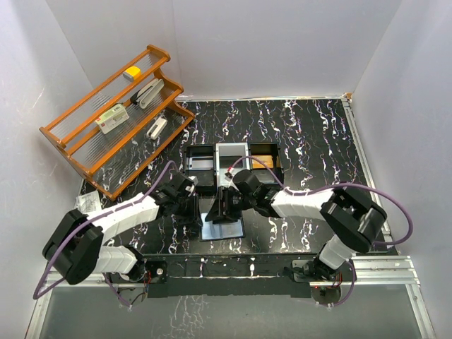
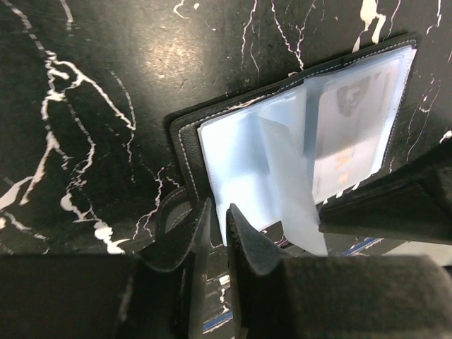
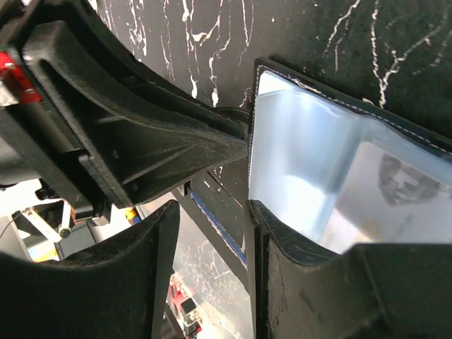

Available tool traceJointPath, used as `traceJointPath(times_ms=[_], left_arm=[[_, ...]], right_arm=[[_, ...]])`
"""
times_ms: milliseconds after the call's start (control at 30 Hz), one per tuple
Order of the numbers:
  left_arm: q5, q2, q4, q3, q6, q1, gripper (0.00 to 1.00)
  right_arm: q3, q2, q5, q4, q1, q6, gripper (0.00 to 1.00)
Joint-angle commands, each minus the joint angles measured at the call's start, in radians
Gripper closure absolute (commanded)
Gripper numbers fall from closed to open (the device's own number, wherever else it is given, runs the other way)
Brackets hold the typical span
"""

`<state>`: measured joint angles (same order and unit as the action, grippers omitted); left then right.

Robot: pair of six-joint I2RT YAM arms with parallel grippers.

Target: Take the credit cards out of the card holder

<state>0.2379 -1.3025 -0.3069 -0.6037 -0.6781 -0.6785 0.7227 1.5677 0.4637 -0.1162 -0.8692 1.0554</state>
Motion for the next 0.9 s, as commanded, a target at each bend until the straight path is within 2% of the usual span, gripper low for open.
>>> traceJointPath(times_ms=[0,233,433,533,633,733,800,867], left_arm=[[-0.093,0.092,-0.086,0.011,-0.045,-0.007,0.85],[-0.236,0.213,-0.229,0.001,-0.132,-0.007,0.8],[-0.25,0.276,-0.22,-0.013,-0.143,-0.007,0.74],[-0.256,0.283,-0.215,-0.035,-0.134,-0.007,0.71],[-0.245,0.283,-0.205,-0.056,-0.116,-0.007,0.68],[-0.207,0.286,-0.162,-0.062,-0.102,-0.007,0.64],[-0.15,0.281,-0.107,-0.058,-0.087,-0.007,0.6],[-0.067,0.25,-0.049,-0.064,-0.065,-0.007,0.57]], right_arm=[[0.054,0.052,0.084,-0.102,-0.009,0.007,0.59],[0.066,0.096,0.122,-0.1,-0.016,0.008,0.46],[0.088,0.033,0.163,-0.127,-0.022,-0.04,0.33],[0.099,-0.009,0.152,-0.113,-0.022,-0.055,0.3],[0.101,-0.061,0.037,-0.004,-0.022,-0.082,0.31],[0.1,-0.124,-0.173,0.181,-0.019,-0.097,0.39],[0.078,-0.175,-0.332,0.278,-0.016,-0.064,0.44],[0.055,-0.223,-0.42,0.333,-0.004,-0.048,0.43]])
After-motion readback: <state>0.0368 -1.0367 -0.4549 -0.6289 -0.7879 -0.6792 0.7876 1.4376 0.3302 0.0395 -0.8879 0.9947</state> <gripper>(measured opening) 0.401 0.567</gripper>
